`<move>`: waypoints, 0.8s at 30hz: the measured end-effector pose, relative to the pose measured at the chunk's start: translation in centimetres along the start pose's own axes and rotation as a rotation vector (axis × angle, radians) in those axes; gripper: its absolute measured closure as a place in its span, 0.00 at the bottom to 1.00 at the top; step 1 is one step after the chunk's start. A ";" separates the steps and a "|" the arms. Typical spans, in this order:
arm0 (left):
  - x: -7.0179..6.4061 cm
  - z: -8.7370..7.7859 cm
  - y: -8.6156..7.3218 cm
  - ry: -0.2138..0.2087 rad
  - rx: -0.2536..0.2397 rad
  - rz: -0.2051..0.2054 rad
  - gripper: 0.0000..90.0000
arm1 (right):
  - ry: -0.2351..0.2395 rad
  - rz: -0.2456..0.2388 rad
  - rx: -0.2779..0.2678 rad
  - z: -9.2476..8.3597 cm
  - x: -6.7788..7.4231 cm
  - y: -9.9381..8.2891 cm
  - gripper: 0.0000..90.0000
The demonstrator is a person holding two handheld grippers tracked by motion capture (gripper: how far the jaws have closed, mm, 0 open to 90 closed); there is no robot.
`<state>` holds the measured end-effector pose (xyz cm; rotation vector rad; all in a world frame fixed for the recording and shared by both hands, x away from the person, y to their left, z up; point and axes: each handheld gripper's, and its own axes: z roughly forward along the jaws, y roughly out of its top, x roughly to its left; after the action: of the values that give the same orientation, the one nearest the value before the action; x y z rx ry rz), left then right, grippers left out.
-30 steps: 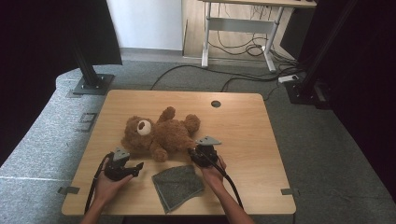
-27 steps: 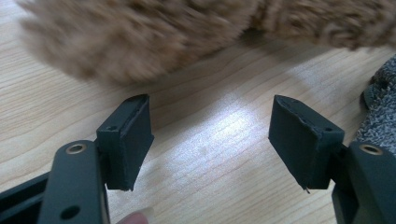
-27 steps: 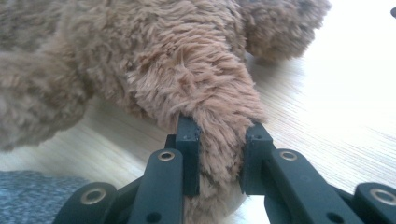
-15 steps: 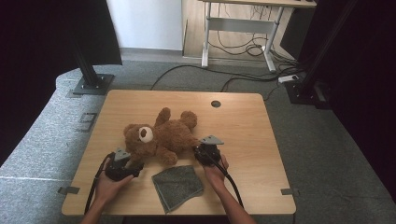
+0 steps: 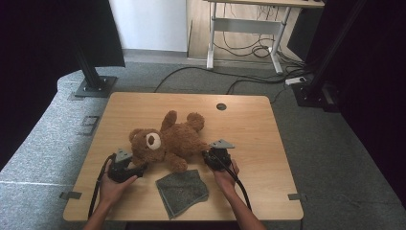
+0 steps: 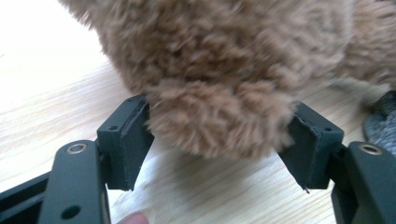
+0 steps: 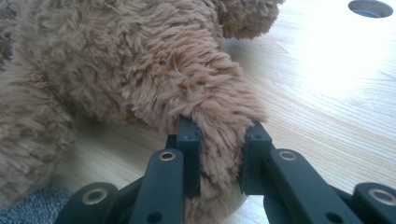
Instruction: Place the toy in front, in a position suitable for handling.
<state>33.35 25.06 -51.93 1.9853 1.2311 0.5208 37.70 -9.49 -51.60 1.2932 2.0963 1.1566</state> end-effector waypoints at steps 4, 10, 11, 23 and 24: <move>-0.3 0.3 0.6 -0.025 0.007 0.016 0.39 | 0.002 0.002 0.005 -0.4 -0.6 -0.1 0.82; -0.5 1.0 1.7 -0.045 0.024 0.039 0.57 | 0.012 0.028 0.002 -0.9 -1.5 -0.6 0.82; -0.5 1.1 1.8 -0.047 0.026 0.037 0.58 | 0.012 0.028 0.002 -1.0 -1.6 -0.7 0.82; -1.5 3.1 3.3 -0.083 0.045 0.056 0.59 | -0.017 0.046 -0.009 -2.1 -3.1 -1.5 0.82; -1.5 3.1 3.3 -0.083 0.045 0.056 0.59 | -0.019 0.047 -0.010 -2.3 -3.2 -1.6 0.82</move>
<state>36.69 21.70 -51.43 2.0631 1.1481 0.4378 36.82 -13.66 -51.88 1.3510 2.0543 1.1676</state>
